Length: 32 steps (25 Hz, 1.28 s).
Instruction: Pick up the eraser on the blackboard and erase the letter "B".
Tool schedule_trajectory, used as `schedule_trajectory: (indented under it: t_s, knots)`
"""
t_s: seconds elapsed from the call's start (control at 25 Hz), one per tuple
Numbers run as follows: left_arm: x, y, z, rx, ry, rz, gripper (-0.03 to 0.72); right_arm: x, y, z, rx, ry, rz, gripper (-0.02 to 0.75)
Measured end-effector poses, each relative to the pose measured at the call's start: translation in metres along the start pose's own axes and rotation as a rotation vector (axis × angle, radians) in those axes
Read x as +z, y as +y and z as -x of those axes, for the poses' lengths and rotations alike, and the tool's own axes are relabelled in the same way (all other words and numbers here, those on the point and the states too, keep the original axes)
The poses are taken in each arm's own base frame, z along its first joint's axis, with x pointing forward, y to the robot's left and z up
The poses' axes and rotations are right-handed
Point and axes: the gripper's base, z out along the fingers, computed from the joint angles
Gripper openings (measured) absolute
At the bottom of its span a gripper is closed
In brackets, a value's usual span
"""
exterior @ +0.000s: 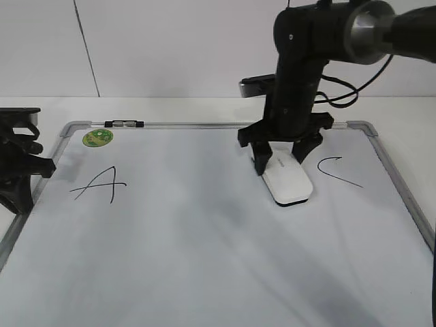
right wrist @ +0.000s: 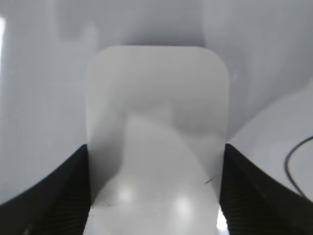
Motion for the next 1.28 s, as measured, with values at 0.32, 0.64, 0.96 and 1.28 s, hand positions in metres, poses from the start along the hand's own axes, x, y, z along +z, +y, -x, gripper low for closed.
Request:
schedule_trajectory:
  t_s: [0.32, 0.64, 0.96, 1.28]
  knots:
    - [0.0, 0.0, -0.001, 0.0, 0.008, 0.0, 0.054, 0.0, 0.049, -0.008, -0.107, 0.001, 0.008, 0.544]
    - [0.001, 0.0, -0.001, 0.0, 0.01, 0.0, 0.054, 0.0, 0.019, -0.002, -0.031, 0.003, 0.02, 0.544]
    - [0.001, 0.0, -0.001, 0.0, 0.01, 0.0, 0.055, 0.0, -0.039, 0.003, 0.092, 0.0, 0.005, 0.544]
    - [0.001, 0.0, -0.001, 0.0, 0.012, 0.0, 0.055, 0.0, -0.039, 0.003, 0.097, 0.001, 0.016, 0.544]
